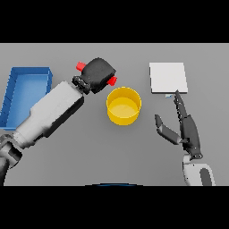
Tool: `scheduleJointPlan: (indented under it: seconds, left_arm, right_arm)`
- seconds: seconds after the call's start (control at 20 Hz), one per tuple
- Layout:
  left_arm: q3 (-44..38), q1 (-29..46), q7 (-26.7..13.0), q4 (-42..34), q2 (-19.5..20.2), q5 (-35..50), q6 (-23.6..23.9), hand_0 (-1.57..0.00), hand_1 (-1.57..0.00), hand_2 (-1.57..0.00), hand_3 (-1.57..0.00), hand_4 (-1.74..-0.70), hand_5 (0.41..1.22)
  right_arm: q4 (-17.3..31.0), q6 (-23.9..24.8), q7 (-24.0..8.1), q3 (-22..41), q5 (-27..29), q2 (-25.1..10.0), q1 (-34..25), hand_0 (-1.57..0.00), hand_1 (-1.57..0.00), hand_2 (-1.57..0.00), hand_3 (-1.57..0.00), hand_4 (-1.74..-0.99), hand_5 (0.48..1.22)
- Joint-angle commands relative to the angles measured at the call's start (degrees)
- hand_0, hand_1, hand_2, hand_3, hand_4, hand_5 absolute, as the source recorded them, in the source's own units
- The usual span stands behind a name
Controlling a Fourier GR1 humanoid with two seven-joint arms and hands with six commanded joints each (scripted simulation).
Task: Pick up the red beaker and tilt it to pour out 1 green nut into yellow bowl. Pick up the yellow bowl and place it on the metallic measuring scale.
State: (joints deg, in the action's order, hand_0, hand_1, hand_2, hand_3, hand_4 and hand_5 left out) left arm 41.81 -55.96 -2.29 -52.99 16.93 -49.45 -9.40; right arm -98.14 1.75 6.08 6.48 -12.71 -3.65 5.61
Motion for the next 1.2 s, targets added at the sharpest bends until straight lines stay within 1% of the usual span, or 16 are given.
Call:
scheduleJointPlan:
  seconds: [0.0,0.05,0.15,0.2,0.25,0.35,0.4,0.45,0.5,0.65,0.7,0.75,0.85,0.95,1.05,1.15]
  left_arm:
    - [1.57,-1.43,0.30,0.93,-0.14,-1.04,-1.47,-1.57,-1.57,-1.57,-1.57,-1.66,1.212]
    - [2.90,-2.72,0.87,2.07,-0.81,-1.53,-2.64,-1.57,-1.57,-1.57,-1.57,-1.67,1.214]
    - [5.18,-5.43,2.72,4.12,-1.23,-2.54,-3.96,-1.57,-1.57,-1.57,-1.57,-1.69,1.216]
    - [6.57,-6.64,2.32,5.00,-1.84,-3.33,-4.99,-1.57,-1.57,-1.57,-1.57,-1.70,1.217]
    - [8.03,-7.51,2.89,5.80,-2.04,-3.90,-6.15,-1.57,-1.57,-1.57,-1.57,-1.71,1.218]
    - [11.28,-8.98,2.71,5.71,-1.79,-5.81,-8.15,-1.57,-1.57,-1.57,-1.57,-1.72,1.219]
    - [12.59,-9.67,2.70,6.45,-1.86,-6.68,-8.21,-1.57,-1.57,-1.57,-1.57,-1.72,1.219]
    - [13.92,-10.79,2.86,6.69,-1.97,-7.49,-8.81,-1.57,-1.57,-1.57,-1.57,-1.73,1.220]
    - [15.29,-12.10,3.03,7.74,-2.19,-8.55,-8.63,-1.57,-1.57,-1.57,-1.57,-1.73,1.220]
    - [19.36,-14.26,5.77,9.82,-2.63,-10.55,-7.38,-1.57,-1.57,-1.57,-1.57,-1.74,1.220]
    - [20.90,-14.70,6.28,10.70,-2.94,-11.42,-6.83,-1.57,-1.57,-1.57,-1.57,-1.74,1.221]
    - [22.78,-15.66,6.47,11.15,-3.55,-12.82,-6.08,-1.57,-1.57,-1.57,-1.57,-1.74,1.221]
    - [25.82,-17.09,6.77,12.01,-4.17,-14.67,-5.57,-1.57,-1.57,-1.57,-1.57,-1.74,1.221]
    - [28.37,-18.42,7.89,12.84,-4.68,-15.80,-5.26,-1.57,-1.57,-1.57,-1.57,-1.73,1.221]
    - [30.58,-19.45,7.79,13.57,-4.91,-16.89,-4.62,-1.57,-1.57,-1.57,-1.57,-1.73,1.221]
    - [32.38,-20.73,7.64,14.06,-5.83,-17.52,-5.10,-1.57,-1.57,-1.57,-1.57,-1.73,1.221]
  right_arm:
    - [0.23,0.54,-0.42,-0.01,-0.63,0.02,-0.23,0.00,0.00,0.00,0.00,-1.245,0.679]
    - [0.10,0.33,0.02,0.09,-0.46,0.07,0.03,0.00,0.00,0.00,0.00,-1.237,0.671]
    - [-0.78,0.46,-0.25,0.53,-0.37,0.77,0.85,0.00,0.00,0.00,0.00,-1.220,0.657]
    - [-0.09,0.61,-0.49,-0.06,-0.11,0.59,0.38,0.00,0.00,0.00,0.00,-1.209,0.654]
    - [0.31,0.80,-0.97,-0.15,-0.16,0.69,-0.28,0.00,0.00,0.00,0.00,-1.198,0.650]
    - [-0.17,1.00,0.36,0.14,-0.99,0.31,0.53,0.00,0.00,0.00,0.00,-1.195,0.647]
    - [0.40,1.02,0.77,-0.09,-0.88,0.22,0.37,0.00,0.00,0.00,0.00,-1.193,0.648]
    - [1.19,1.09,0.52,-0.15,-1.05,0.20,-0.06,0.00,0.00,0.00,0.00,-1.191,0.649]
    - [1.34,1.72,-0.20,0.03,-1.97,0.26,-0.53,0.00,0.00,0.00,0.00,-1.188,0.647]
    - [1.28,1.68,-0.03,-0.73,-0.74,0.40,-0.70,0.00,0.00,0.00,0.00,-1.180,0.630]
    - [0.69,1.42,0.53,-0.72,-0.42,0.26,0.11,0.00,0.00,0.00,0.00,-1.179,0.627]
    - [0.77,1.71,-0.50,-0.18,-1.29,0.53,-0.47,0.00,0.00,0.00,0.00,-1.169,0.624]
    - [0.13,1.57,-0.69,-0.18,-1.03,0.56,-0.18,0.00,0.00,0.00,0.00,-1.164,0.625]
    - [0.45,1.81,-0.58,-0.33,-1.36,0.32,-0.44,0.00,0.00,0.00,0.00,-1.162,0.627]
    - [0.53,2.24,0.02,0.20,-2.49,0.36,0.14,0.00,0.00,0.00,0.00,-1.157,0.629]
    - [-0.14,2.06,0.23,-0.05,-2.28,-0.10,-0.02,0.00,0.00,0.00,0.00,-1.161,0.634]
